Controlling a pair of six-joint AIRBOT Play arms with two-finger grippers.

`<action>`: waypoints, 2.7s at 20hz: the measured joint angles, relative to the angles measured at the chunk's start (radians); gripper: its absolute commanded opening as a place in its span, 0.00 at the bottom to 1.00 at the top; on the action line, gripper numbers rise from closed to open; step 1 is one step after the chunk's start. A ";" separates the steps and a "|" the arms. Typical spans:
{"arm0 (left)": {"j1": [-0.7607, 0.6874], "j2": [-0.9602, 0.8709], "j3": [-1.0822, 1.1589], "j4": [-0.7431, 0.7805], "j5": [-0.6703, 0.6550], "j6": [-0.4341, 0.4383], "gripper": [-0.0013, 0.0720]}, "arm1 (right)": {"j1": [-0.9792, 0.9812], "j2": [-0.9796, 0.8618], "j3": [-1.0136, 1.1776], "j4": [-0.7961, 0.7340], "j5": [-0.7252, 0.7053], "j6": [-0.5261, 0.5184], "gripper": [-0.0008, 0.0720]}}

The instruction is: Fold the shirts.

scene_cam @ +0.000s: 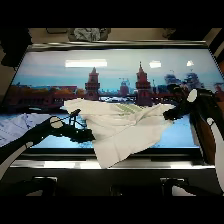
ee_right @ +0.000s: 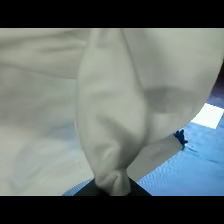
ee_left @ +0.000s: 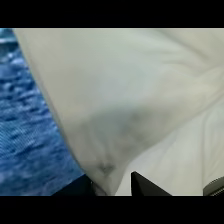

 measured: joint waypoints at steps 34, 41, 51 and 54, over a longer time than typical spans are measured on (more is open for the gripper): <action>0.518 0.468 1.192 0.183 -0.122 -0.045 0.05 | 0.001 0.643 0.683 -0.212 -0.189 -0.049 0.07; 0.506 0.258 0.835 0.192 -0.146 -0.029 0.06 | 0.001 0.206 0.683 -0.135 -0.042 -0.050 0.07; 0.473 -0.294 0.676 0.048 0.030 0.007 0.30 | -0.002 -0.396 0.684 0.162 -0.108 0.108 0.35; 0.477 -0.340 0.698 0.019 -0.007 0.024 0.87 | -0.018 -0.414 0.697 0.235 -0.082 0.096 0.76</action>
